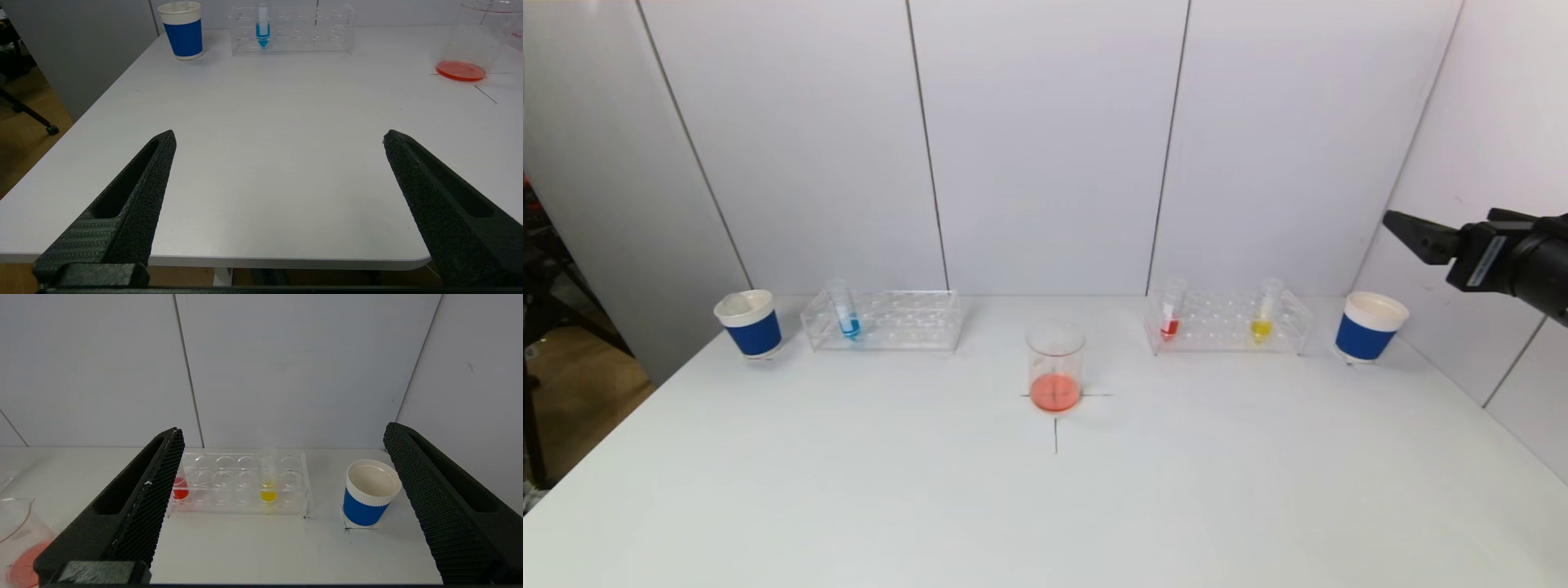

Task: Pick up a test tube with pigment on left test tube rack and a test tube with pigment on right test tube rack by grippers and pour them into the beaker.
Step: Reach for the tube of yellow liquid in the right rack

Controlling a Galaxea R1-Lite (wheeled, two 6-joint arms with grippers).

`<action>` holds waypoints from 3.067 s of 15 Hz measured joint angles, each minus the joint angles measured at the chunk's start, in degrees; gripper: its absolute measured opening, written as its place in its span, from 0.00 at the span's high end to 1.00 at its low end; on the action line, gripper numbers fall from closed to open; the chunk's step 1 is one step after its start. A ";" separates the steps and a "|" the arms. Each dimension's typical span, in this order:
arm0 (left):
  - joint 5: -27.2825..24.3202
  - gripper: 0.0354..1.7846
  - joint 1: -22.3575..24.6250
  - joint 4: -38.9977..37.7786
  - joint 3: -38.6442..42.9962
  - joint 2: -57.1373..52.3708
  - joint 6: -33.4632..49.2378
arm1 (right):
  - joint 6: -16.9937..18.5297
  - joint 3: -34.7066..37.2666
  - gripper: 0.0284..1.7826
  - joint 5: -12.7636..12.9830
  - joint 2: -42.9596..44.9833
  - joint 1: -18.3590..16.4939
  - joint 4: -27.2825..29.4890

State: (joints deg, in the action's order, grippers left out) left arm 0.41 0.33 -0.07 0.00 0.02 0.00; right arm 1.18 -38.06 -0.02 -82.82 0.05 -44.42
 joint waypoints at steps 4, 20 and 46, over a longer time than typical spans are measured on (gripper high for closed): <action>0.00 0.01 0.00 0.00 0.00 0.00 0.00 | 0.05 0.46 0.01 0.02 -10.03 0.16 -9.81; 0.02 0.01 -0.02 0.00 0.00 0.00 0.00 | 1.54 -2.21 0.01 1.45 -34.65 2.47 -29.25; 0.00 0.01 -0.02 0.00 0.00 0.02 0.00 | 1.51 -16.90 0.01 4.68 -52.87 2.56 -31.10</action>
State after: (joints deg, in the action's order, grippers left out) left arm 0.41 0.30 -0.07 0.00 0.05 0.00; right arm 2.69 -54.96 4.66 -135.69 2.61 -75.52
